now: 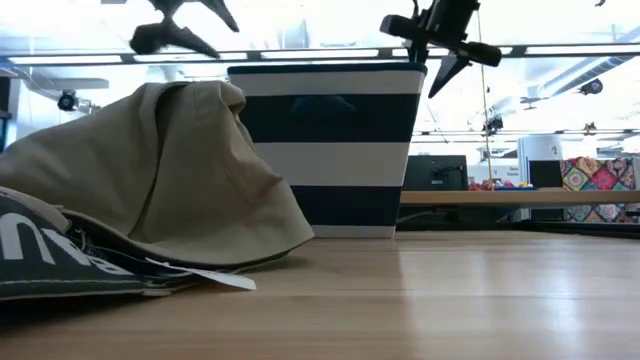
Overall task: Fold Laundry from Bin
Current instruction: Fold the brown shorts
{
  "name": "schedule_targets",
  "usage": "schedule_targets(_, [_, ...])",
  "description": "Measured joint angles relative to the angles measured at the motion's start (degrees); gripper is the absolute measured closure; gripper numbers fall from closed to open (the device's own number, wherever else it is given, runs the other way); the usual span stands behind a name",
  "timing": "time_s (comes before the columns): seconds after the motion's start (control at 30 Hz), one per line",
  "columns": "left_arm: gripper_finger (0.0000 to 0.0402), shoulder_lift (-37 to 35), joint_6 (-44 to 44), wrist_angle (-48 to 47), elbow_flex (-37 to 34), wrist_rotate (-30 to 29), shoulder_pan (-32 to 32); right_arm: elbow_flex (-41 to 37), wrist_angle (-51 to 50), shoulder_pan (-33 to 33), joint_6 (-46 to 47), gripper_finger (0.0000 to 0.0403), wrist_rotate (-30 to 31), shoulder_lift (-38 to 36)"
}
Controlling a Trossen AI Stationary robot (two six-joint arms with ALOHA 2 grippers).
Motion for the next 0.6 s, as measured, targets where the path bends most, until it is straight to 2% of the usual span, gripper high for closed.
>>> schedule_targets(0.07, [0.0173, 2.39, -1.26, -1.57, 0.15, 1.36, 5.42, 0.00, 0.72, -0.50, -0.06, 0.0270, 0.28, 0.00])
schedule_targets(0.17, [0.0180, 5.40, -1.63, -0.86, -0.05, 6.58, 12.05, -0.13, 1.76, -1.40, -0.55, 0.0305, 2.46, 0.28])
schedule_targets(0.27, [0.0187, 9.04, 2.69, 4.84, -0.09, 10.88, 14.29, -0.25, 3.54, -2.47, -3.59, 0.0335, 3.00, 0.80])
schedule_targets(0.37, [0.0202, 12.35, 3.78, 6.69, 0.62, 10.45, 14.88, -0.26, 4.17, -3.19, -7.18, 0.0358, 2.92, 1.63])
schedule_targets(0.47, [0.0246, 15.25, 2.66, 6.82, 1.17, 9.99, 15.10, -0.26, 4.24, -3.46, -9.21, 0.0377, 2.95, 2.18])
schedule_targets(0.6, [0.0349, 17.67, 1.02, 6.60, 3.16, 9.09, 14.83, -0.29, 5.41, -4.10, -11.76, 0.0390, 3.68, 2.28])
